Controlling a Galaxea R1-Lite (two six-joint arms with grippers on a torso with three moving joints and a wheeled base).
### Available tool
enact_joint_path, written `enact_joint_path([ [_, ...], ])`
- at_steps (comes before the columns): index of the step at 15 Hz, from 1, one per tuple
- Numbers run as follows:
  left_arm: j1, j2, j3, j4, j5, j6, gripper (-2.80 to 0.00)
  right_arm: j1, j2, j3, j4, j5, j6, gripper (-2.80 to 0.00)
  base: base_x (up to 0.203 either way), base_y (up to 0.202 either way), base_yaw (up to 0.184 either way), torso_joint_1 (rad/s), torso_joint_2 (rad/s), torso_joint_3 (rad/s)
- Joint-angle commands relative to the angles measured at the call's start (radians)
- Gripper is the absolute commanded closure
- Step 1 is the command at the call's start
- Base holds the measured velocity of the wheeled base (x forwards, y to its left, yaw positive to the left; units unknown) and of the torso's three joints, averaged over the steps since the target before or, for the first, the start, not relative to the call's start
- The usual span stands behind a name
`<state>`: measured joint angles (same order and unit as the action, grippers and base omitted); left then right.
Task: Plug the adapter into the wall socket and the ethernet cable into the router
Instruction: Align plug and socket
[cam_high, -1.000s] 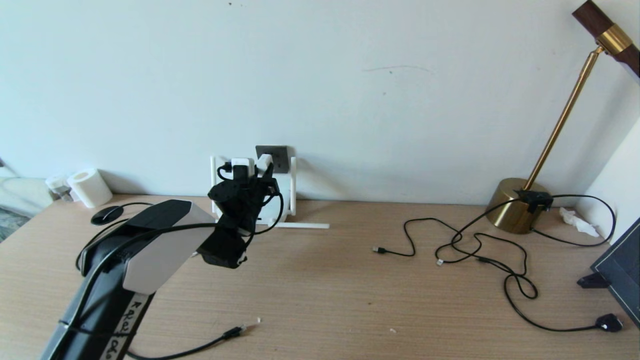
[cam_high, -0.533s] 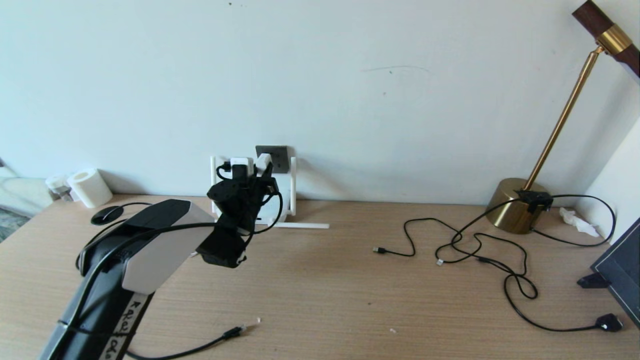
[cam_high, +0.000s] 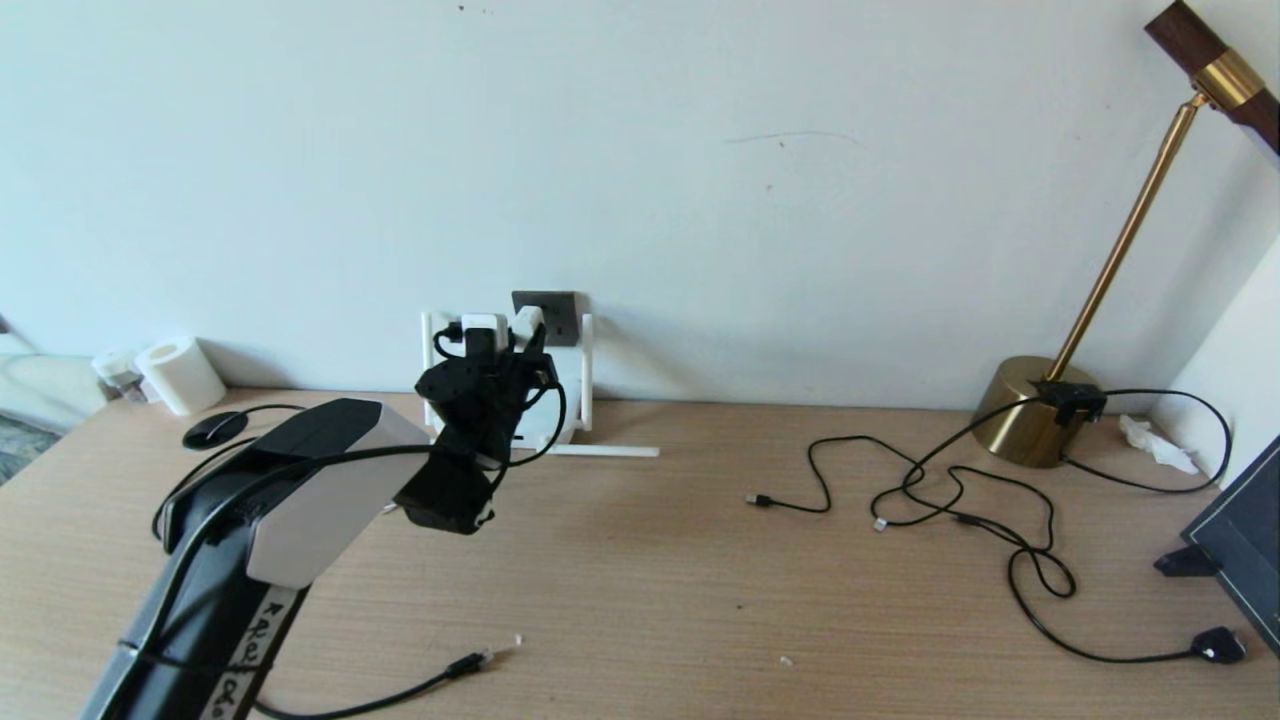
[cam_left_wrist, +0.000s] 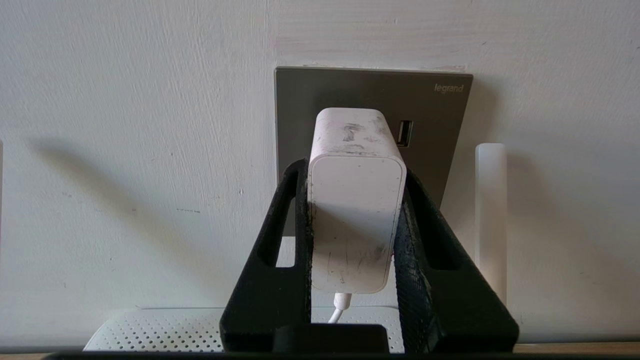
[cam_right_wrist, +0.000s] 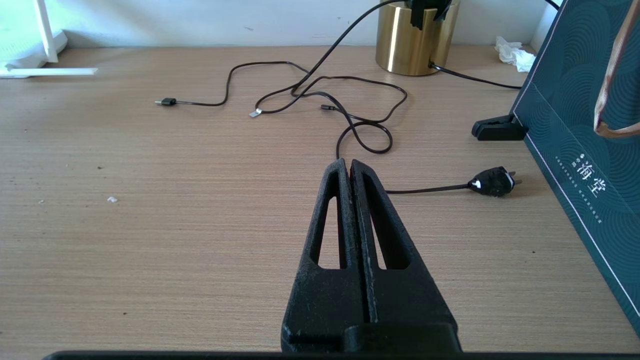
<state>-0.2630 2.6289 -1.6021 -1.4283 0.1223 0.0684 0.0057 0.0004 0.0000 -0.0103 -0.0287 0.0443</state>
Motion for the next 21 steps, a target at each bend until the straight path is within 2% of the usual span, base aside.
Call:
enact_joint_path([
  [1,-0.002,-0.003,-0.006,-0.009,0.0,0.001,0.0,0.0,0.001,0.0,0.0,0.0,0.0,0.0,0.0,0.0,0.0,0.0,0.0,0.0],
  [21,0.008,0.022,-0.004,0.011,-0.01,0.002,0.0,0.0,0.0,0.0,0.0,0.0,0.0,0.0,0.0,0.0,0.0,0.0,0.0,0.0],
])
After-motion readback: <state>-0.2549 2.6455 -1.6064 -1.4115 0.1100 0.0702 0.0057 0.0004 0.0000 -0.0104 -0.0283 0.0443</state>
